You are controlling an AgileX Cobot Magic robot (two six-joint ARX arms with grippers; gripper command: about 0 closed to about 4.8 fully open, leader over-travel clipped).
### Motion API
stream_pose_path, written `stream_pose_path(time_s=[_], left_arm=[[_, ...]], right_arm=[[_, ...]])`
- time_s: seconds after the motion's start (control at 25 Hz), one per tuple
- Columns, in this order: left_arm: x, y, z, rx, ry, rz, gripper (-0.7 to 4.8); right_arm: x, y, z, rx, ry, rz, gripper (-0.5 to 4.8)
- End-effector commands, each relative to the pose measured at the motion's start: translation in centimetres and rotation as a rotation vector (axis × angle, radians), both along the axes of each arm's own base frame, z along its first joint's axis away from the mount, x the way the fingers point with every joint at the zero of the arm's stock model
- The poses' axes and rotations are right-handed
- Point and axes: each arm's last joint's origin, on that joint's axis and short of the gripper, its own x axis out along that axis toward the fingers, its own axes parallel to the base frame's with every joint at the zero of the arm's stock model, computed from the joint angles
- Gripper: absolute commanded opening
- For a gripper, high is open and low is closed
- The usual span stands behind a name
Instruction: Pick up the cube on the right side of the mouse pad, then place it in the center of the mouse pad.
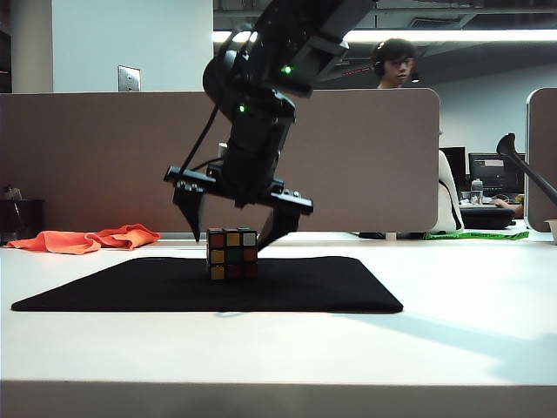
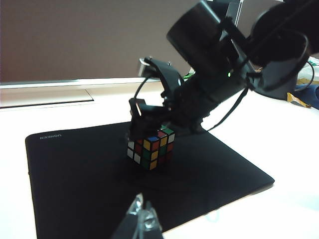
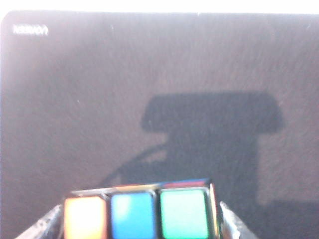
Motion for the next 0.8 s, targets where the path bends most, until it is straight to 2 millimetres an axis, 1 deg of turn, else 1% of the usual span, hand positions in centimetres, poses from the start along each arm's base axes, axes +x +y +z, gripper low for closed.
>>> stream_pose_path(time_s=[0.04,0.16,0.2,0.24,0.28,0.32,0.36,0.4,0.44,0.68,0.8], left_arm=[[0.0,0.0,0.1,-0.003,0.000,0.000,-0.06],[0.0,0.0,0.1,-0.002,-0.003,0.000,-0.06],[0.0,0.0,0.1,-0.002,-0.003,0.000,-0.06],[0.0,0.0,0.1,-0.002,-0.003,0.000,-0.06],[0.0,0.0,0.1,-0.003,-0.003,0.009,-0.06],[0.0,0.1,0.1,-0.004,-0.003,0.019,-0.06],[0.0,0.1,0.1,-0.004,-0.003,0.021,-0.06],[0.0,0.1,0.1,-0.004,-0.004,0.026,-0.06],[0.0,0.1,0.1,-0.004,-0.004,0.027,-0.06],[0.1,0.2,0.1,-0.008,-0.003,0.084,-0.06],[0.2,0.4,0.1,-0.011,-0.003,0.138,-0.06]], right_arm=[[0.7,0.0,3.0,0.030,-0.067,0.009,4.10],[1.5,-0.3,6.3,0.021,-0.145,0.035,4.06],[1.8,-0.5,6.9,0.017,-0.163,0.042,3.73],[2.0,-0.8,7.5,0.011,-0.181,0.047,2.99],[2.4,-1.3,8.3,0.004,-0.207,0.053,1.49],[2.7,-2.0,8.9,-0.025,-0.236,0.078,0.46],[2.7,-2.4,9.3,-0.053,-0.255,0.099,0.10],[2.8,-3.2,10.0,-0.109,-0.277,0.138,-0.06],[2.8,-3.7,10.4,-0.134,-0.284,0.153,-0.06],[2.9,-6.9,12.4,-0.184,-0.274,0.128,-0.06],[2.7,-8.6,13.9,-0.221,-0.295,0.140,-0.06]])
